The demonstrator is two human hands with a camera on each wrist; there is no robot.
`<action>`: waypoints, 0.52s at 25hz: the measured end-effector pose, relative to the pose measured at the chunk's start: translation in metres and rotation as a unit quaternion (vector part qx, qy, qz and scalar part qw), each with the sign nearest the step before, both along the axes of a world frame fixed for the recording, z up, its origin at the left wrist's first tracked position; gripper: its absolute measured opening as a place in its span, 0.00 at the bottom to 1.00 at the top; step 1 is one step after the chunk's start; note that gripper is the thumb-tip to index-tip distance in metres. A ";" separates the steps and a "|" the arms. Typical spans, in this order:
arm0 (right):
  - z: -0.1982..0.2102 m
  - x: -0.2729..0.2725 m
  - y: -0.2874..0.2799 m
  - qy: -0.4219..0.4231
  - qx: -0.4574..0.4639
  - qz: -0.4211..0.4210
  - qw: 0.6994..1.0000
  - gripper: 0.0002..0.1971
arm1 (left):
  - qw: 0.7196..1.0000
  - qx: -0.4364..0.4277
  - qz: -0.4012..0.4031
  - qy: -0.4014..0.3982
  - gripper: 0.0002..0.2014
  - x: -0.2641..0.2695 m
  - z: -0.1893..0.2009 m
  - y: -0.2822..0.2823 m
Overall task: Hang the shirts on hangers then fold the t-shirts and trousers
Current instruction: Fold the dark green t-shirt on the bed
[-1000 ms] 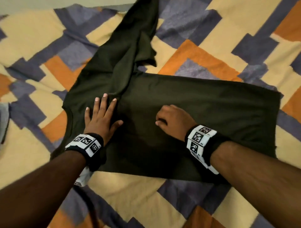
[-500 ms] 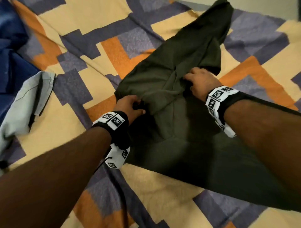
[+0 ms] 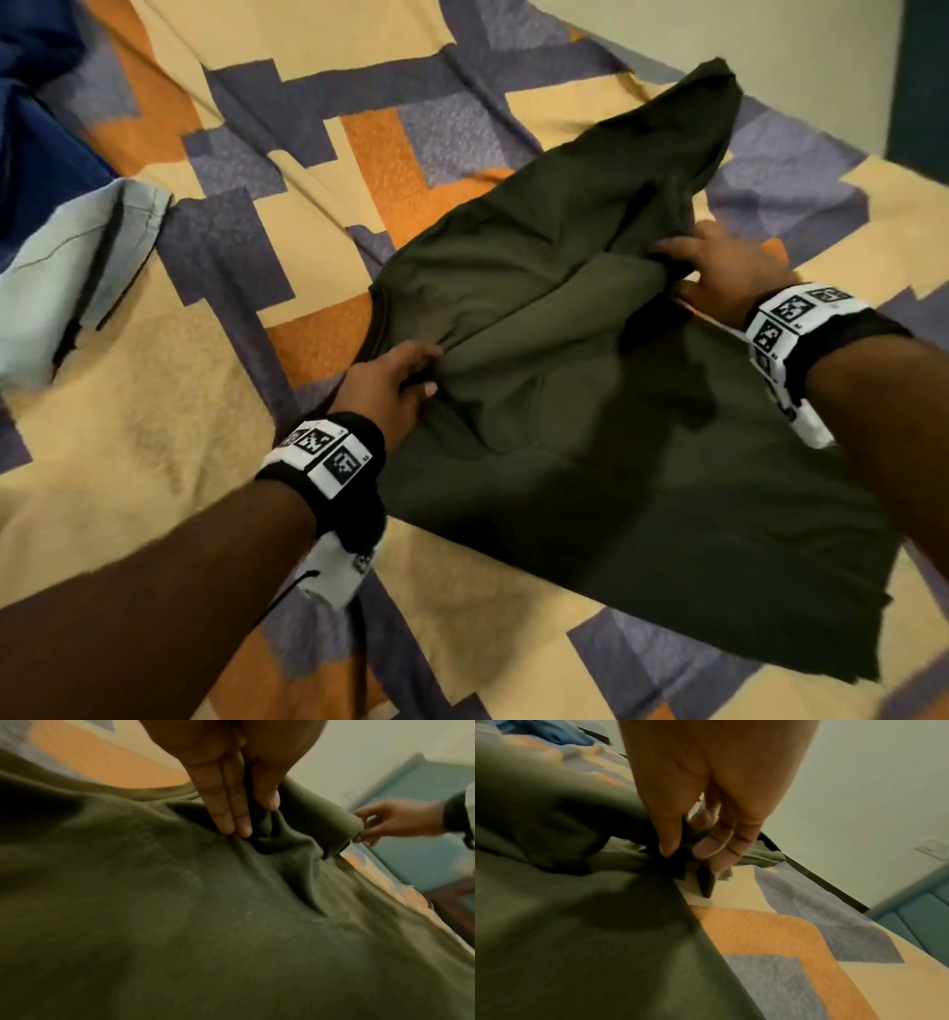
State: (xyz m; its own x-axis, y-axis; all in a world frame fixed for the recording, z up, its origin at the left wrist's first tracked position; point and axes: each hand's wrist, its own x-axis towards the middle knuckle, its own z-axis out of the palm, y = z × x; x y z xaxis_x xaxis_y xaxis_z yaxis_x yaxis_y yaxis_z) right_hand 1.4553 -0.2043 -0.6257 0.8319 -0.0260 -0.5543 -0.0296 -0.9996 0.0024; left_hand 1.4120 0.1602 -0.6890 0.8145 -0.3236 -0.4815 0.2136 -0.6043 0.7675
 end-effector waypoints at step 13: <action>0.039 -0.097 -0.034 0.211 -0.172 0.012 0.962 0.15 | 0.986 0.124 -0.106 -0.021 0.14 -0.009 0.008 0.007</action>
State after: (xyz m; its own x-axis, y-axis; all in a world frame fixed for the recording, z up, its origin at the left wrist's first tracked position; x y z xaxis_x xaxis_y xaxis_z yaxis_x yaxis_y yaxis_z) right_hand 1.3581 -0.2386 -0.5865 0.5375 -0.2517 -0.8048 0.0703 -0.9377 0.3402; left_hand 1.4028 0.1667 -0.6812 0.7623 -0.3657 -0.5340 0.0328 -0.8021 0.5962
